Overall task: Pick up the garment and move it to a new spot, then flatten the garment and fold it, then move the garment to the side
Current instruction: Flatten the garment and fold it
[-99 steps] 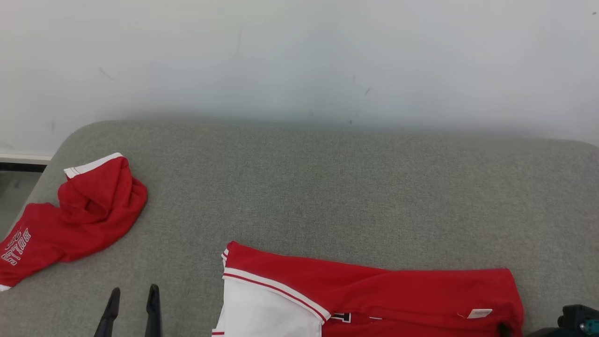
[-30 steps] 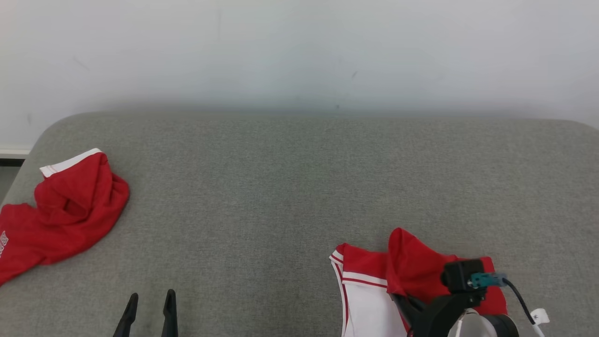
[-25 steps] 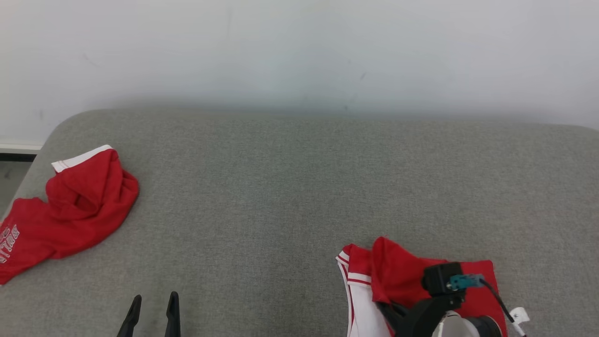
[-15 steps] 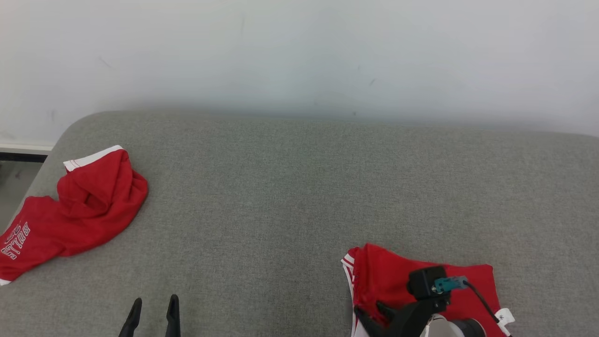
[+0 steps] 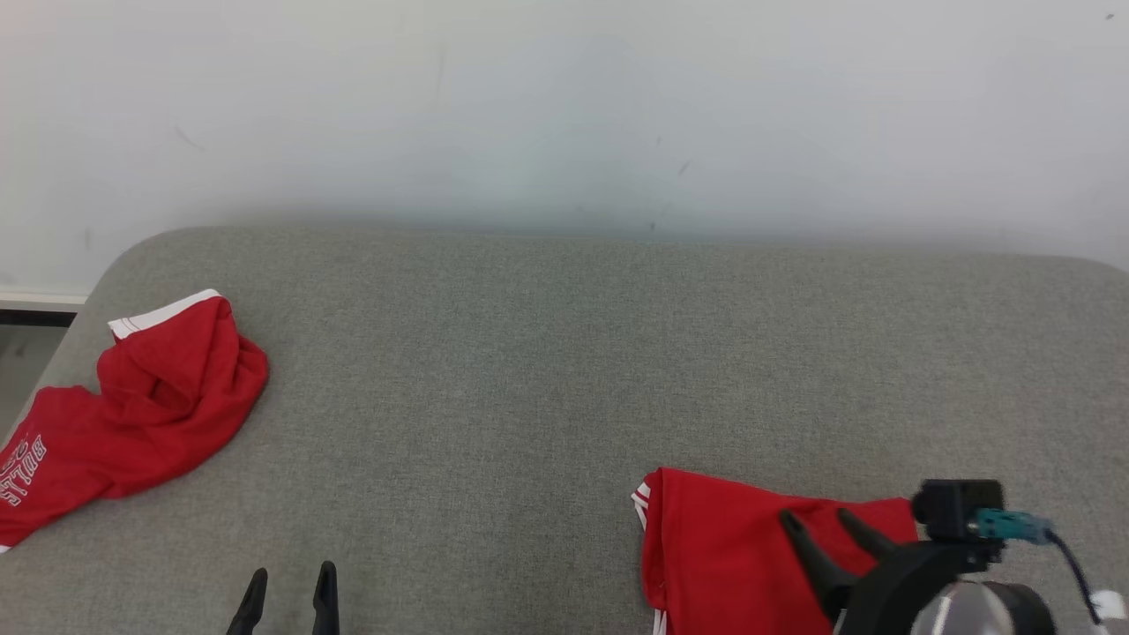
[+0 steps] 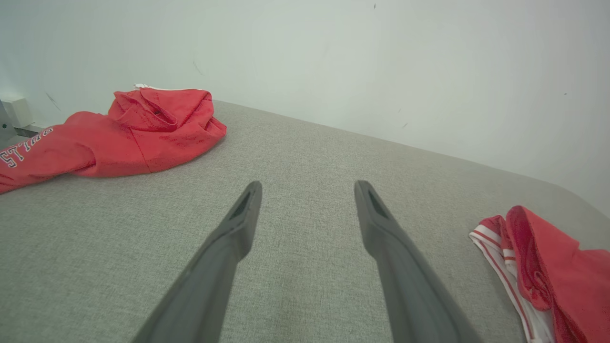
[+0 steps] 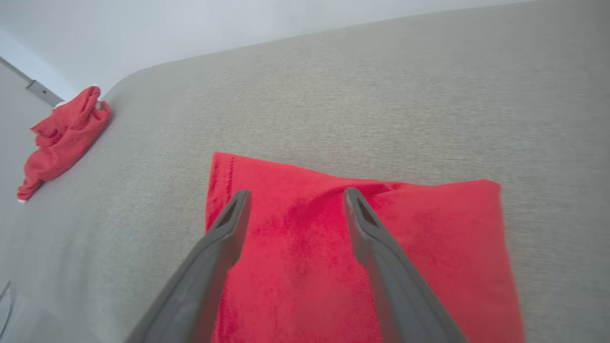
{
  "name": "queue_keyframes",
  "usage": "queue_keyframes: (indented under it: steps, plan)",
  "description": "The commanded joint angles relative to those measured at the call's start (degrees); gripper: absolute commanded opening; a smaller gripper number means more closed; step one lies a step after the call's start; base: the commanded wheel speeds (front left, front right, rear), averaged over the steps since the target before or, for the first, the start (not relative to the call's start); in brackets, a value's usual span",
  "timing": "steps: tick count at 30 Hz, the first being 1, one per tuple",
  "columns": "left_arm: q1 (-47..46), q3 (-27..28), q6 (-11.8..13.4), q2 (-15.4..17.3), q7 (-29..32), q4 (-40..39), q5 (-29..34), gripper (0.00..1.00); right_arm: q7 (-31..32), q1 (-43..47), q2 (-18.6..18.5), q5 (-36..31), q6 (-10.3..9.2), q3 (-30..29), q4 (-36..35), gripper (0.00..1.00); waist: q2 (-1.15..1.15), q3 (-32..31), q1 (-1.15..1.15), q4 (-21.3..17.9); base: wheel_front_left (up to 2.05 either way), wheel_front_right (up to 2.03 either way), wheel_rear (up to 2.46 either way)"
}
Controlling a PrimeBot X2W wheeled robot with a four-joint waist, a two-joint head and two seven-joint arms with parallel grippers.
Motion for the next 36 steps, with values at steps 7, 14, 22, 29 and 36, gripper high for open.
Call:
queue_keyframes:
  steps: [7, 14, 22, 29, 36]
  plan:
    - [1.0, -0.5, -0.2, -0.5, -1.3, 1.0, -0.2, 1.00, -8.8, 5.4, 0.0, -7.1, -0.13, -15.2, -2.2, 1.00, 0.00, 0.1, 0.00, 0.6, 0.00, 0.00, 0.00]
    - [1.1, -0.3, -0.3, -1.0, -2.4, 2.9, 0.0, 1.00, -26.1, 7.4, 0.0, -6.0, -0.13, -20.5, 5.1, 1.00, 0.00, -0.9, 0.00, 0.5, 0.00, 0.00, 0.00]
    - [2.5, 2.8, 0.0, 0.1, -3.3, 2.8, 1.4, 1.00, -40.4, 7.8, 0.0, -7.8, -0.13, -17.7, 11.7, 1.00, 0.00, -3.7, 0.00, -1.2, 0.00, 0.00, 0.00]
    - [2.6, 4.9, -1.0, 0.7, -3.4, 1.2, 3.0, 1.00, -41.1, 5.5, 0.0, -9.0, -0.14, -13.8, 11.9, 1.00, 0.00, -5.1, 0.00, -3.2, 0.00, 0.00, 0.00]
    - [2.9, 5.0, -2.5, 0.4, -3.4, 2.1, 3.6, 1.00, -38.4, 5.3, 0.0, -7.8, -0.14, -9.8, 9.5, 1.00, 0.00, -5.6, 0.00, -4.9, 0.00, 0.00, 0.00]
